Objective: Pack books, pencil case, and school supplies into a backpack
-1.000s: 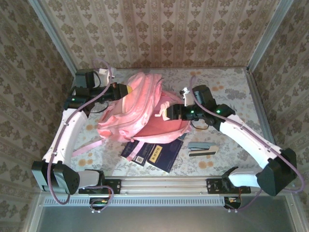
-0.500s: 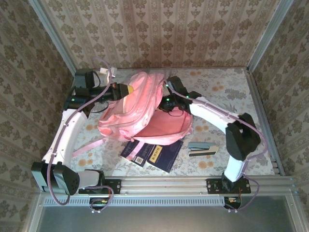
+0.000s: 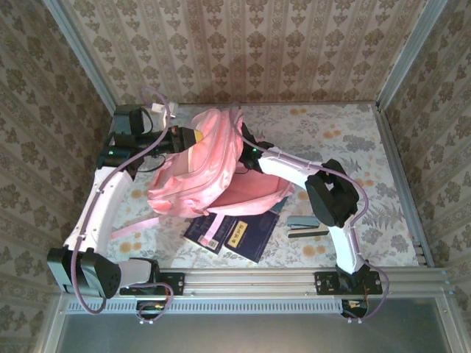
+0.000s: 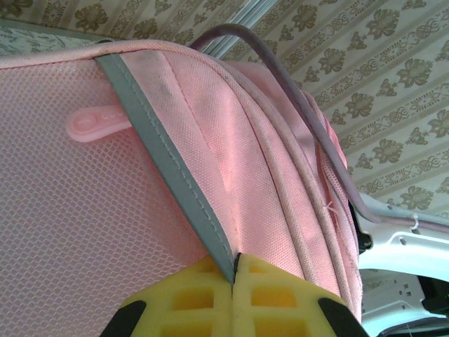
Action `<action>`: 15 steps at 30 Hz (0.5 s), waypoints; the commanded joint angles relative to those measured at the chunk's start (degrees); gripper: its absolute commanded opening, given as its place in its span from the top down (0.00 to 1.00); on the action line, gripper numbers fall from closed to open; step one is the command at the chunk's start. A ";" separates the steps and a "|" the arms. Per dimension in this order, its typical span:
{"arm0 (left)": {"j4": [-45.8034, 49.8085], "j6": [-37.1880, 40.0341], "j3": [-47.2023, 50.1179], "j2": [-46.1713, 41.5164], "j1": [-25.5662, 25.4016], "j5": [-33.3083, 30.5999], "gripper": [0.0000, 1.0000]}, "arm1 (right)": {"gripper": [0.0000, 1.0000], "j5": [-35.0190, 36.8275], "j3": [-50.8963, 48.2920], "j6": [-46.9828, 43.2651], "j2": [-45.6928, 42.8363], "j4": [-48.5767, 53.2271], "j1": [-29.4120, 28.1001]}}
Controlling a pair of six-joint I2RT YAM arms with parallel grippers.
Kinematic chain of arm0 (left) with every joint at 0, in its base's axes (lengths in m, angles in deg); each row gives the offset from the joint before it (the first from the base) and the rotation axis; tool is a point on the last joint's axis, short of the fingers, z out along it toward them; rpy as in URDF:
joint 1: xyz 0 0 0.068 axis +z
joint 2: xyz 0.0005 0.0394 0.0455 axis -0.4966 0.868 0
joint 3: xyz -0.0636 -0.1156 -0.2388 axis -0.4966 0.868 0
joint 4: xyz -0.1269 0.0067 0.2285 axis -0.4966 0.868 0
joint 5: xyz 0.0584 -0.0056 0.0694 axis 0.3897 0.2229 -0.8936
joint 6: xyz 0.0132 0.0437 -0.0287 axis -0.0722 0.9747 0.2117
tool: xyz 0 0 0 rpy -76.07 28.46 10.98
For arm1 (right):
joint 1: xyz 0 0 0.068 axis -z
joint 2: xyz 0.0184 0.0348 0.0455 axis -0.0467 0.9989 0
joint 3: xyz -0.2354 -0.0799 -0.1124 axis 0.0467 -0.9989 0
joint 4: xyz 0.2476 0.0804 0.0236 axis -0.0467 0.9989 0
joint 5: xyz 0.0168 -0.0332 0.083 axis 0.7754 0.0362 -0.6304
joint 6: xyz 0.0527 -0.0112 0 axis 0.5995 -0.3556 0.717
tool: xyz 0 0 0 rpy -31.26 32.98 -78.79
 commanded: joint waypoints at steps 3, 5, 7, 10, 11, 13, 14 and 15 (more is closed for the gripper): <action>-3.38 3.02 -2.99 -3.49 0.94 -1.59 1.00 | 0.00 0.73 -2.38 -6.42 -8.77 0.02 -0.08; -0.74 3.54 -2.52 -4.70 2.47 -7.78 1.00 | 0.00 3.72 -3.97 -11.90 -12.60 5.69 -0.06; 0.69 4.20 -1.28 -6.98 3.54 -14.70 1.00 | 0.00 9.39 -6.44 -17.23 -17.39 11.10 -0.14; 2.32 4.05 0.17 -9.47 4.89 -28.01 1.00 | 0.00 21.71 -12.29 -22.18 -25.79 17.03 -0.41; 2.75 3.32 0.41 -9.69 5.79 -30.40 1.00 | 0.00 25.32 -14.73 -23.74 -28.92 17.56 -0.43; 3.28 1.29 0.25 -9.16 7.56 -32.69 1.00 | 0.00 31.31 -19.82 -23.88 -34.76 17.11 -0.30; 3.03 0.14 0.34 -9.06 8.27 -33.54 1.00 | 0.00 32.08 -22.38 -23.84 -37.74 16.66 0.19; 2.09 -0.73 0.66 -9.20 8.72 -33.89 1.00 | 0.00 31.82 -24.05 -23.70 -39.13 16.81 1.11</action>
